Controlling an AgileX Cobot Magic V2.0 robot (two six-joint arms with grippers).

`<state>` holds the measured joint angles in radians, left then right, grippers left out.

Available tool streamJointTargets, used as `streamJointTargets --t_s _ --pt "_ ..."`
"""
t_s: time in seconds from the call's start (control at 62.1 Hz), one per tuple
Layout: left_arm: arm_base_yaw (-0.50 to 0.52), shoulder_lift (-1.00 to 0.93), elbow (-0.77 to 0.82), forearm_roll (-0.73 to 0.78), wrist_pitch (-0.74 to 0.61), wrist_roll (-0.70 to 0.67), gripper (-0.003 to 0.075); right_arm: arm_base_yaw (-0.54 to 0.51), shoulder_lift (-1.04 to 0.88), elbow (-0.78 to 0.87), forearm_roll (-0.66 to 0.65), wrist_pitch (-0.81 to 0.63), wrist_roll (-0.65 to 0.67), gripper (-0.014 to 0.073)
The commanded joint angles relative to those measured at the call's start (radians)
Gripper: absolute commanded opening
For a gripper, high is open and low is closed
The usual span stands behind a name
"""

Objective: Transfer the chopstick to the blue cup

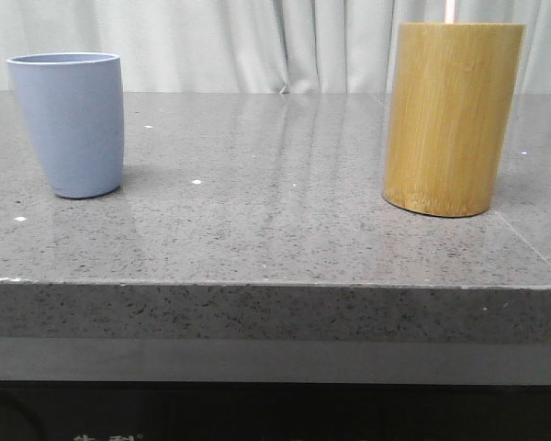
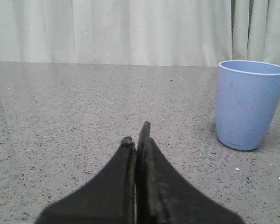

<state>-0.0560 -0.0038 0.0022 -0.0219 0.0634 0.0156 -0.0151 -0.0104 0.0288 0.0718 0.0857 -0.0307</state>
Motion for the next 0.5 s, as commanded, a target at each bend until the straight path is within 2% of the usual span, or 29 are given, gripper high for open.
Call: streamJointTargets --t_s 0.0,0.242,0.483 --pt "0.003 -0.024 0.008 -0.008 -0.079 0.001 -0.0019 -0.006 -0.021 -0.005 -0.001 -0.094 -0.008 -0.0069" --pt "0.003 -0.024 -0.017 -0.021 -0.162 -0.009 -0.0019 -0.006 -0.021 -0.023 0.010 -0.128 -0.008 -0.0069" --pt "0.003 -0.009 -0.250 -0.034 -0.042 -0.009 -0.0019 -0.006 -0.011 -0.225 0.012 -0.006 -0.008 -0.0069"
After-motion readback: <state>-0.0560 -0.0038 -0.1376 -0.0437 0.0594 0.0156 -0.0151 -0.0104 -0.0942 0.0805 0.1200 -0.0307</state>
